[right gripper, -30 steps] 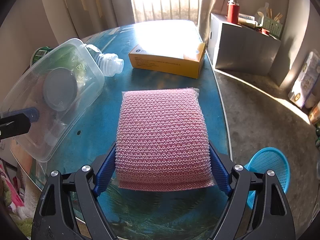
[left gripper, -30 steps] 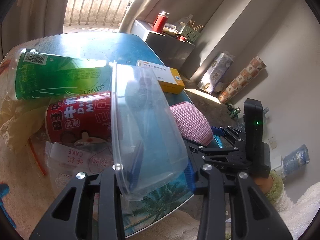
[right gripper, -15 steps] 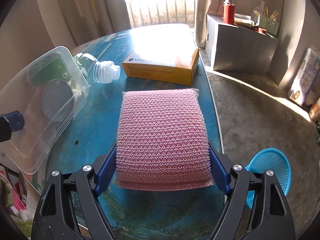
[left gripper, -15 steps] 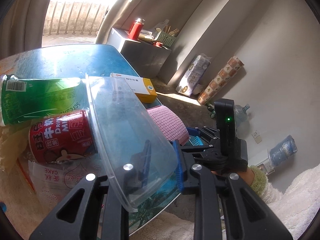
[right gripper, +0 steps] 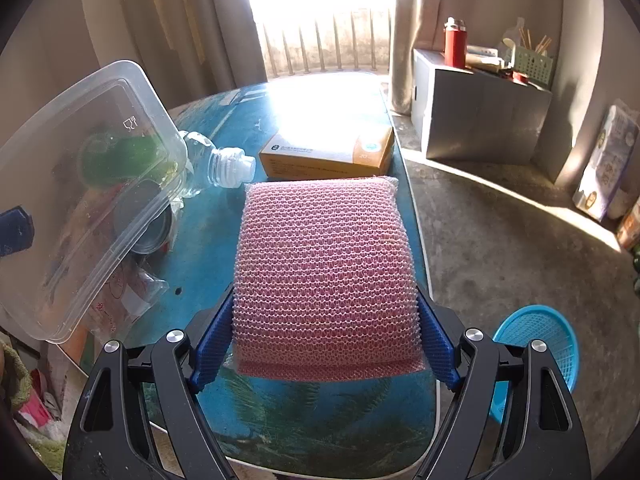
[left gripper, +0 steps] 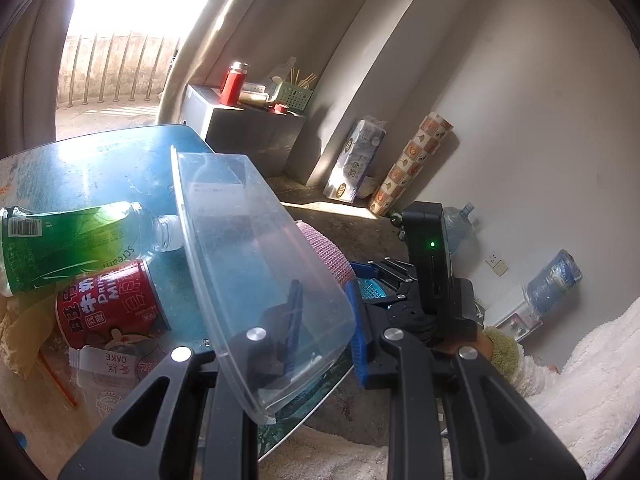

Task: Collect trash
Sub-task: 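Carry the pink sponge with the right gripper over the blue wastebasket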

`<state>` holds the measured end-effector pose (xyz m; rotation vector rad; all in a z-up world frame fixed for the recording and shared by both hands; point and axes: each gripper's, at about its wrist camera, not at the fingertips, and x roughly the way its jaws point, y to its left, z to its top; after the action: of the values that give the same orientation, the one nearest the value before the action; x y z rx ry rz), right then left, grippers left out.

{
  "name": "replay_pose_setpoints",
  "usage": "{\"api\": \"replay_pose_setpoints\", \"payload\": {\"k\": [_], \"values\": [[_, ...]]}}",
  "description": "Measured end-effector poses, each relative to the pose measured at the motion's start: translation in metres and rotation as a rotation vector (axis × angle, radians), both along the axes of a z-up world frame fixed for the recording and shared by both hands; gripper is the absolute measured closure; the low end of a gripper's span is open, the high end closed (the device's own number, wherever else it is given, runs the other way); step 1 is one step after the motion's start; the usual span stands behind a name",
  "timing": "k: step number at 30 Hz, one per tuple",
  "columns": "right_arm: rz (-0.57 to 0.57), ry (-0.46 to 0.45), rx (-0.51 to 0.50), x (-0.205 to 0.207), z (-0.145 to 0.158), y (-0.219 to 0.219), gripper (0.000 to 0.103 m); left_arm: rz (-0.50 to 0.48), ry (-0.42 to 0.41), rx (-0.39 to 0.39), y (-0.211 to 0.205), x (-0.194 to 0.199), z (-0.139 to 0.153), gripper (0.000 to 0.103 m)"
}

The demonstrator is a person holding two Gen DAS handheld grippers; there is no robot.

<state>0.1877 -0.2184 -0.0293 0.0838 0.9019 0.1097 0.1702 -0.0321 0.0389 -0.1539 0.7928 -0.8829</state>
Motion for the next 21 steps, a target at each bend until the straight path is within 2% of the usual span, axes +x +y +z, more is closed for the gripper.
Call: {"api": "replay_pose_setpoints", "payload": {"k": [12, 21], "values": [[-0.143, -0.077, -0.013, -0.063, 0.018, -0.032, 0.026, -0.047, -0.041, -0.003, -0.013, -0.016, 0.009, 0.082], [-0.334, -0.059, -0.035, -0.143, 0.003, -0.087, 0.026, -0.13, -0.075, 0.019, -0.055, -0.032, 0.013, 0.082]]}}
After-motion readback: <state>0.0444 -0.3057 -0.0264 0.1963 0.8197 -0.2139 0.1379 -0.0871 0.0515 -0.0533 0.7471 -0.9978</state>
